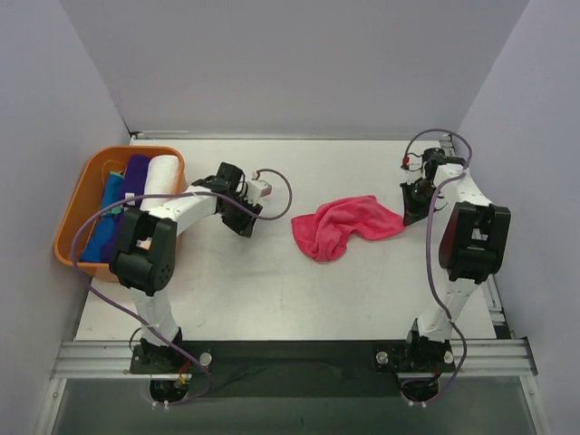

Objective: Roll the towels
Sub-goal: Flatten the towel

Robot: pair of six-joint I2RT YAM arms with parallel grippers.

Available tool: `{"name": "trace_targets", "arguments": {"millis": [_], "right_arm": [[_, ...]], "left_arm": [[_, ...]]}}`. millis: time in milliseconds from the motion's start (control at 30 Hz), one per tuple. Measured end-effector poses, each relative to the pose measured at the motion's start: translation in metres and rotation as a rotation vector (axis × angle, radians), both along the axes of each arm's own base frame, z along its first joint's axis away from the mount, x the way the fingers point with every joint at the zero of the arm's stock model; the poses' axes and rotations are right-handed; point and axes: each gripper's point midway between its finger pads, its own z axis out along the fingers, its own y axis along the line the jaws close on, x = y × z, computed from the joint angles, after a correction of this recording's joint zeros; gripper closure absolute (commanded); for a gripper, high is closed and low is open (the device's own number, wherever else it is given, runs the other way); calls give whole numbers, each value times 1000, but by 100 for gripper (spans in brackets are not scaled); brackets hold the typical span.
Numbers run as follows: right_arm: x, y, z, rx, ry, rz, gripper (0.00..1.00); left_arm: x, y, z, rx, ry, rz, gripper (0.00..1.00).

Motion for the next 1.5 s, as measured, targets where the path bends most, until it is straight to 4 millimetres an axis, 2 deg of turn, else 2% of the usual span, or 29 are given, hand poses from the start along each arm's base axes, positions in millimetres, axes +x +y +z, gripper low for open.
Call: {"name": "trace_targets", "arguments": {"millis": [67, 167, 300, 400, 500, 533, 600, 633, 667, 700, 733, 767, 933, 967, 1000, 1067, 1100, 1167, 1267, 1333, 1433, 1500], "right_arm": [[-12, 8, 5, 20, 2, 17, 100], [-26, 19, 3, 54, 30, 37, 100], [-43, 30, -6, 87, 81, 53, 100], [-53, 32, -8, 98, 106, 53, 100], [-56, 32, 0, 101, 93, 52, 100], [-56, 32, 4, 102, 83, 52, 100], [-56, 30, 15, 99, 53, 52, 100], [-56, 28, 20, 96, 37, 52, 100], [-56, 26, 26, 91, 21, 49, 100], [-57, 23, 31, 85, 6, 47, 100], [-57, 20, 35, 78, -6, 47, 100], [-58, 16, 39, 71, -16, 44, 100], [-62, 5, 45, 54, -31, 25, 100], [-64, 5, 43, 61, -24, 23, 100], [-66, 8, 41, 77, -16, 21, 100], [-74, 14, 35, 100, 9, 30, 100], [-78, 16, 31, 102, 24, 35, 100], [-87, 17, 24, 107, 54, 35, 100], [-97, 19, 18, 112, 87, 36, 100], [-100, 18, 16, 115, 94, 33, 100], [-100, 21, 19, 128, 81, 35, 100], [-99, 24, 25, 144, 61, 37, 100]], "left_arm": [[-5, -12, 2, -18, 8, -27, 31], [-18, -52, 12, -41, -9, -115, 28], [-32, -130, 36, -107, -80, -261, 24], [-37, -177, 39, -140, -111, -326, 26], [-41, -202, 21, -135, -93, -350, 49], [-41, -204, 12, -122, -78, -347, 69], [-43, -202, -6, -96, -46, -339, 81], [-42, -201, -9, -100, -34, -336, 86], [-40, -199, -7, -104, -38, -332, 95], [-37, -193, -5, -105, -41, -323, 100], [-35, -184, -4, -103, -41, -316, 100], [-33, -171, -4, -94, -37, -308, 100], [-24, -72, 0, -29, 3, -198, 100], [-22, -54, 2, -23, 8, -177, 95], [-20, -41, 5, -21, 12, -161, 79], [-17, -25, 11, -16, -1, -155, 65], [-17, -19, 13, -9, -4, -149, 54], [-17, -7, 17, -6, -4, -142, 47], [-22, -1, 25, -28, -5, -132, 45], [-33, -5, 32, -54, -14, -151, 45], [-63, -23, 42, -73, -43, -232, 44], [-91, -49, 47, -77, -71, -344, 42]]}}
